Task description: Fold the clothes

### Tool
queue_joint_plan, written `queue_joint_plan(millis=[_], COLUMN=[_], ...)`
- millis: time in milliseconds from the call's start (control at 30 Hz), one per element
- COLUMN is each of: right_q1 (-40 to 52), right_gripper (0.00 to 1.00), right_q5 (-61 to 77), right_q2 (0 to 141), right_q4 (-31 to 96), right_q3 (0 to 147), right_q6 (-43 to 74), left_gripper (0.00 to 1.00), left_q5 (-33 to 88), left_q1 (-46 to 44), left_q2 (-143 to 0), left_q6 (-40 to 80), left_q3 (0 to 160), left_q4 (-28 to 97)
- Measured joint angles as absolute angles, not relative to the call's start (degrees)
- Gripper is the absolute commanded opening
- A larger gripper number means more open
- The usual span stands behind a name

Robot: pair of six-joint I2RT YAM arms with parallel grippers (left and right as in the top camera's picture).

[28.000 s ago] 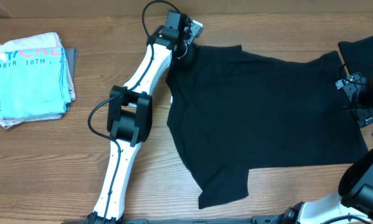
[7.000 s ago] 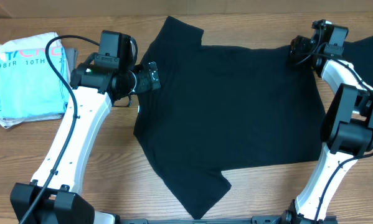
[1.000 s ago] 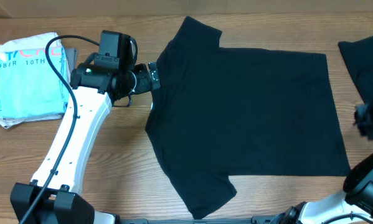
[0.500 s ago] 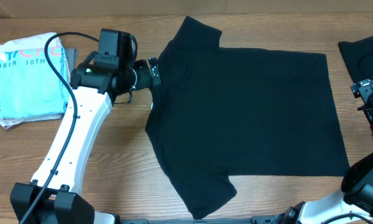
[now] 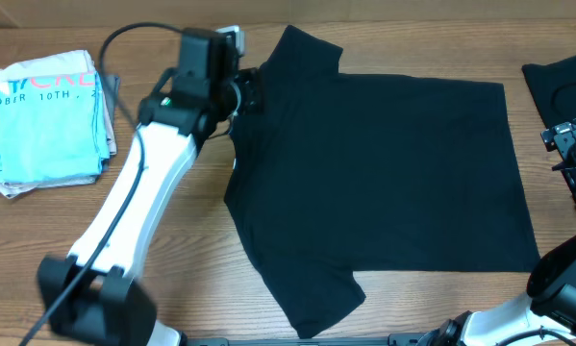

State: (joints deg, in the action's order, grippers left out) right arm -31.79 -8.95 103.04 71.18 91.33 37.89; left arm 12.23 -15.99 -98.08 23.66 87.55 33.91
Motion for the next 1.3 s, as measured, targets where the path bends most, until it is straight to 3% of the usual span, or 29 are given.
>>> queue_joint_plan(millis=[233,433,700,1300], right_q1=[-31.8,-31.8,-31.8,-31.8], right_gripper=[1.00,1.00,1.00,1.00], right_q5=[-8.9,-8.8,-8.8,-8.8], right_q2=[103.0,103.0,103.0,103.0], right_q4=[71.2,71.2,71.2,71.2], right_q3=[91.3,91.3,91.3,91.3], right_q6=[37.8,37.8,37.8,37.8], left_gripper=[0.04,0.04,0.04,0.04], left_q5=[13.6,14.0,13.7,6.1], left_q1=[-16.1,-16.2,-16.2,-16.2], left_q2=[-122.2,-138.2,-148.6,-156.7], left_q6=[20.2,18.0,15.8,13.1], left_q3=[114.7,131.7,133.9,134.8], left_q4=[42.7,38.9,24.8,22.2])
